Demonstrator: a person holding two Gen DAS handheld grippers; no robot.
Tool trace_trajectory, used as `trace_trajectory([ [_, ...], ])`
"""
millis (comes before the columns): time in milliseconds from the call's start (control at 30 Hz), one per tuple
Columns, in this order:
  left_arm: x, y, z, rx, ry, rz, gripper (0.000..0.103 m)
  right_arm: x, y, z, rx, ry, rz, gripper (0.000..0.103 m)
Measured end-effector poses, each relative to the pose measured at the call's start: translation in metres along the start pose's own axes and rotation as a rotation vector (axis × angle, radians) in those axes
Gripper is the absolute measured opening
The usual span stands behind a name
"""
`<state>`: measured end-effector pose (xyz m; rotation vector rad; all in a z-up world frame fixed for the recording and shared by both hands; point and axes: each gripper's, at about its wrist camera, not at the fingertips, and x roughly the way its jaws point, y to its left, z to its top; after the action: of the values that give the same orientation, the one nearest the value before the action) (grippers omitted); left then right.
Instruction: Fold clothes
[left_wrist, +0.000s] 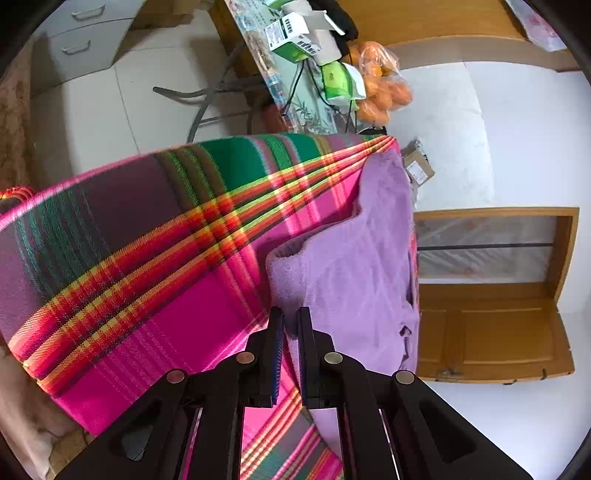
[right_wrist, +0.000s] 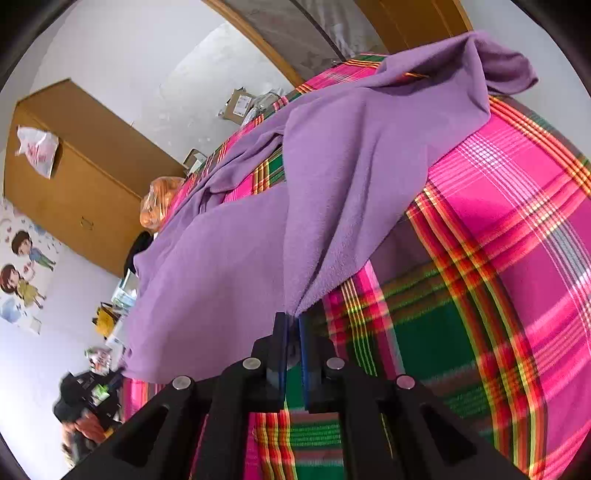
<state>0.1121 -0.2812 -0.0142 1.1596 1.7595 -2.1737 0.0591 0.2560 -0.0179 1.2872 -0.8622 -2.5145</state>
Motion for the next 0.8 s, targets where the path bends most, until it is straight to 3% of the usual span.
trace_trajectory([
  [200,-0.011,-0.014,0.011,0.03,-0.033,0.008,0.006,-0.009,0.007,-0.005,-0.078,0.046,-0.078,0.001],
  [433,-0.026,-0.027,0.034,0.077,-0.087,0.045,0.006,-0.034,0.026,0.019,-0.19,-0.014,-0.095,0.003],
  [567,-0.009,-0.044,0.053,0.09,-0.07,0.028,0.015,-0.011,0.052,0.044,-0.268,-0.012,-0.056,0.007],
  [800,0.043,-0.09,0.099,0.197,-0.008,0.03,0.024,0.067,0.113,0.096,-0.427,0.058,-0.024,0.012],
])
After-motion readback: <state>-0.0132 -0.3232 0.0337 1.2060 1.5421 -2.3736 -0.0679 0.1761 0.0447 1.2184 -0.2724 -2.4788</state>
